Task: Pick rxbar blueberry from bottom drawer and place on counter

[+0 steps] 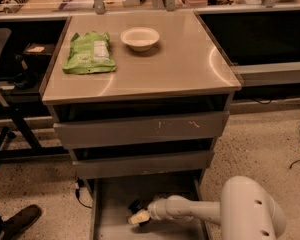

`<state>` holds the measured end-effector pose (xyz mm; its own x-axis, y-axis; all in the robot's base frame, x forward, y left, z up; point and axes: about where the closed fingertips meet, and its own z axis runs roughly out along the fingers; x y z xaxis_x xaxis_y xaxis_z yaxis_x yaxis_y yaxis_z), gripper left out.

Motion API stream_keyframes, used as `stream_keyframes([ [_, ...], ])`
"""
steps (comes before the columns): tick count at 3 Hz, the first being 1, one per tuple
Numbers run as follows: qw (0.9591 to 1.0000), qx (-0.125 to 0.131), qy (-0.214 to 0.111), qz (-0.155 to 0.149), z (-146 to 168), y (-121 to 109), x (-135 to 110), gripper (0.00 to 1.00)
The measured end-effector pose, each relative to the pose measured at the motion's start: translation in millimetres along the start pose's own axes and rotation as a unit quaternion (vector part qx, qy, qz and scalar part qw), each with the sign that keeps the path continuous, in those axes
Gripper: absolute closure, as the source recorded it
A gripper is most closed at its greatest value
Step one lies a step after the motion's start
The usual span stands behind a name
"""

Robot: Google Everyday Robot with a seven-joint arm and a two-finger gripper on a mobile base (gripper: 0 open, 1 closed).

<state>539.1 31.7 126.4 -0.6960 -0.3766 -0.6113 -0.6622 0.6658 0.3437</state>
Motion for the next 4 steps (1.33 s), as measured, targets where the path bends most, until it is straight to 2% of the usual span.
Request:
stream_keyframes([
  [1, 0.9986, 0.027, 0.044, 0.014, 0.2, 13.9, 13.7, 0.00],
  [2, 0.9948, 0.056, 0.085, 0.009, 15.2, 40.3, 38.8, 0.00],
  [3, 0.9953, 0.072, 0.065, 0.001, 24.5, 40.5, 24.1, 0.00],
  [4, 0.9953, 0.072, 0.065, 0.001, 24.5, 40.3, 24.2, 0.00],
])
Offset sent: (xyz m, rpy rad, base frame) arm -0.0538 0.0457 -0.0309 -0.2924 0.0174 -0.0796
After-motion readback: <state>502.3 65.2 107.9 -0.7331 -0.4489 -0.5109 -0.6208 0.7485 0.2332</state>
